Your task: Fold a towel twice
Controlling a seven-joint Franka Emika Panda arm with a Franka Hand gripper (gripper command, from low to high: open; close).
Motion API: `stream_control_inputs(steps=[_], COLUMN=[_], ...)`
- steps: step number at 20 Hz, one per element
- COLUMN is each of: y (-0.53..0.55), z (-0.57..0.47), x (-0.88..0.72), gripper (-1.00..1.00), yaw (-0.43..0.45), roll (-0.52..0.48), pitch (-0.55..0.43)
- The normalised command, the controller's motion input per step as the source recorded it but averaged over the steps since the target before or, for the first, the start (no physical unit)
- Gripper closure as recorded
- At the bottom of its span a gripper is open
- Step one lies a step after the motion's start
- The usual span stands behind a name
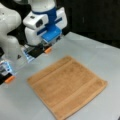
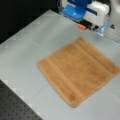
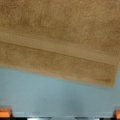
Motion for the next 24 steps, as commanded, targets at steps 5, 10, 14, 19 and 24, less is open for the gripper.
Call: stream_control_inputs(steps=[5, 10, 14, 19, 24], y=[0.01, 0.08, 0.12, 0.12, 0.09], z=[0.06, 0.05, 0.12, 0.17, 0.13], x=[0.25, 0.53, 0.68, 0.71, 0.82], gripper=[-1.0, -1.0, -1.0, -1.0, -1.0], yaw=[-0.358, -0.415, -0.31, -0.293, -0.309], roll=[0.103, 0.087, 0.102, 0.105, 0.048], pitch=[0.226, 0.232, 0.206, 0.227, 0.35])
